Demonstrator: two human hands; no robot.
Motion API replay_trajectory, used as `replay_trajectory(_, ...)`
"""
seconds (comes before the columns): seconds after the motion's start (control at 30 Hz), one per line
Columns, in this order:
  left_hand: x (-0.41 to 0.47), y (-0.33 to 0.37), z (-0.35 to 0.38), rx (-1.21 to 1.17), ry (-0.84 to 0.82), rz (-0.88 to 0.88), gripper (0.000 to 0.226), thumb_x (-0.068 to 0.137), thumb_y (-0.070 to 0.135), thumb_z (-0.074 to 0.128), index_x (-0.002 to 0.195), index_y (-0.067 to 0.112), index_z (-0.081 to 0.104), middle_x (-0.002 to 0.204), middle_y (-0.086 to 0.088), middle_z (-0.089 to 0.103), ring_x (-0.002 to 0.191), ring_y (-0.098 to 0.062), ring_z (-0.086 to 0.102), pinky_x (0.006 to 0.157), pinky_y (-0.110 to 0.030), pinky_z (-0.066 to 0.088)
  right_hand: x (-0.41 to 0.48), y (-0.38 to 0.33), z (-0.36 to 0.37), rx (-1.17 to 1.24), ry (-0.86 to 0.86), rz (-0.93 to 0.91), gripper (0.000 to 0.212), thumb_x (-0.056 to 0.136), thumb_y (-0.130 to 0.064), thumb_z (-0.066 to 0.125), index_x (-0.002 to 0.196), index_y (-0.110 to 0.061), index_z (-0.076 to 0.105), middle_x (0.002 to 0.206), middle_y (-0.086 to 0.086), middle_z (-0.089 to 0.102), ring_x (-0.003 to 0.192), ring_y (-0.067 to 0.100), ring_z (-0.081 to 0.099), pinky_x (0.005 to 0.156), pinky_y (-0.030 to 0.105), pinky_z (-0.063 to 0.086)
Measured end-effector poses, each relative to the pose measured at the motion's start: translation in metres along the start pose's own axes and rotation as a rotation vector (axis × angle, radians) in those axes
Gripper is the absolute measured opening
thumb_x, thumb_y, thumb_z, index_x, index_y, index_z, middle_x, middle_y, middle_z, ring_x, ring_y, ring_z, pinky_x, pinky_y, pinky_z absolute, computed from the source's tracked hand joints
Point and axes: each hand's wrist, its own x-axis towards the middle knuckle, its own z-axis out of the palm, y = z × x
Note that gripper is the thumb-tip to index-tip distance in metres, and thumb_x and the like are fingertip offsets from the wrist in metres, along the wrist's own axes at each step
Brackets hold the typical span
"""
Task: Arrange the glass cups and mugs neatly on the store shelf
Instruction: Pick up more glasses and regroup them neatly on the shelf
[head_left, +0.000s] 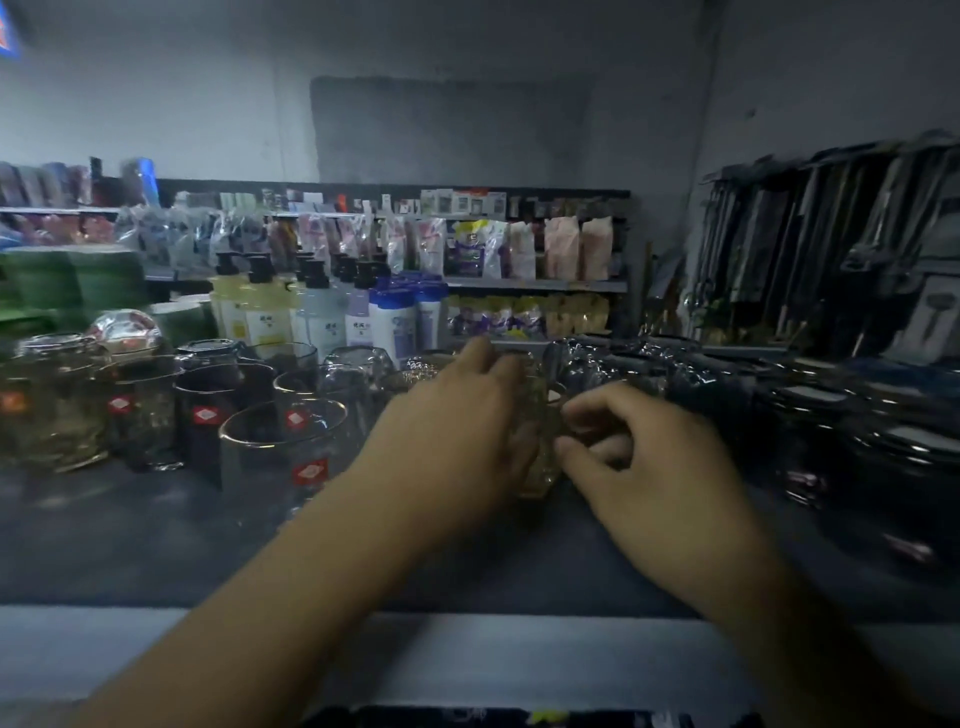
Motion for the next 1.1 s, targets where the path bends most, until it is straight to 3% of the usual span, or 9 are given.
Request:
replay_trajectory(0.17,0.007,-0.006,0.024,-0.076,-0.022,-0.008,0.040,0.096,0.047,0.053,0.126,0.022,0.051,0.123,-0.002,0.049,0.109,-0.034,0.062,0.082,-0.045,0.054,-0.015,0.007,0.022,0.085,0.085,0.125,0.011,0.094,-0.026,0.068,0.101,-0.031,0.062,0.095,-0.012,0.069,0.076,-0.004,0.066,0.064,0.013,0.051)
replay_trajectory(0.27,0.012,-0.013,0.026,-0.132,-0.014,0.047,0.036,0.089,0.051,0.050,0.110,0.024,0.059,0.107,0.000,0.056,0.098,-0.034,0.063,0.081,-0.047,0.055,-0.017,0.009,0.019,0.246,0.086,0.174,0.005,0.094,-0.025,0.068,0.097,-0.028,0.067,0.083,-0.005,0.072,0.077,0.009,0.072,0.074,0.042,0.062)
replay_trajectory(0.37,0.013,-0.018,0.024,-0.220,-0.016,0.094,0.016,0.088,0.037,0.062,0.098,0.025,0.066,0.091,0.001,0.065,0.087,-0.027,0.066,0.075,-0.033,0.051,-0.018,0.012,0.016,0.277,0.071,0.230,0.004,0.096,-0.022,0.066,0.093,-0.022,0.068,0.075,-0.007,0.073,0.068,0.016,0.074,0.072,0.050,0.063)
replay_trajectory(0.47,-0.002,-0.015,0.018,-0.274,0.113,0.161,0.002,0.088,0.021,0.073,0.090,0.020,0.074,0.083,0.001,0.072,0.076,-0.019,0.066,0.068,-0.024,0.043,-0.018,0.012,0.014,0.317,0.164,0.285,0.014,0.100,-0.016,0.058,0.089,-0.012,0.066,0.068,0.003,0.072,0.060,0.020,0.074,0.069,0.050,0.064)
replay_trajectory(0.57,-0.029,-0.006,0.017,-0.384,0.243,0.146,0.013,0.088,0.029,0.072,0.082,0.018,0.074,0.075,0.004,0.071,0.068,-0.011,0.064,0.067,-0.030,0.050,-0.017,0.009,0.015,0.408,0.177,0.327,0.030,0.103,-0.024,0.054,0.087,-0.001,0.063,0.062,0.012,0.071,0.056,0.028,0.074,0.068,0.056,0.063)
replay_trajectory(0.67,-0.051,0.011,0.020,-0.498,0.397,0.121,0.013,0.088,0.032,0.072,0.085,0.021,0.077,0.078,0.011,0.070,0.070,-0.002,0.063,0.067,-0.023,0.051,-0.015,0.002,0.010,0.509,0.048,0.388,0.057,0.102,-0.050,0.051,0.094,0.005,0.067,0.079,0.023,0.074,0.062,0.033,0.076,0.069,0.058,0.062)
replay_trajectory(0.77,-0.064,0.022,0.029,-0.594,0.497,0.060,0.011,0.089,0.027,0.077,0.084,0.017,0.076,0.079,0.009,0.067,0.072,-0.005,0.063,0.065,-0.020,0.050,-0.017,-0.005,-0.001,0.725,-0.107,0.409,0.057,0.099,-0.059,0.049,0.106,-0.008,0.074,0.090,0.016,0.078,0.078,0.033,0.077,0.070,0.049,0.063)
replay_trajectory(0.97,-0.070,0.026,0.038,-0.607,0.443,0.117,0.006,0.091,0.020,0.073,0.093,0.016,0.077,0.094,0.010,0.069,0.088,-0.003,0.066,0.076,-0.021,0.052,-0.017,0.002,-0.008,1.068,-0.185,0.264,0.046,0.086,-0.038,0.071,0.119,-0.006,0.069,0.113,0.018,0.075,0.105,0.032,0.072,0.092,0.049,0.057)
replay_trajectory(1.1,-0.078,0.016,0.033,-0.521,0.346,0.073,0.016,0.092,0.035,0.069,0.103,0.028,0.077,0.109,0.020,0.069,0.099,0.001,0.068,0.083,-0.031,0.057,-0.014,0.001,-0.011,0.810,-0.086,0.087,0.039,0.078,-0.033,0.085,0.111,-0.022,0.068,0.105,0.002,0.077,0.100,0.021,0.074,0.092,0.047,0.056)
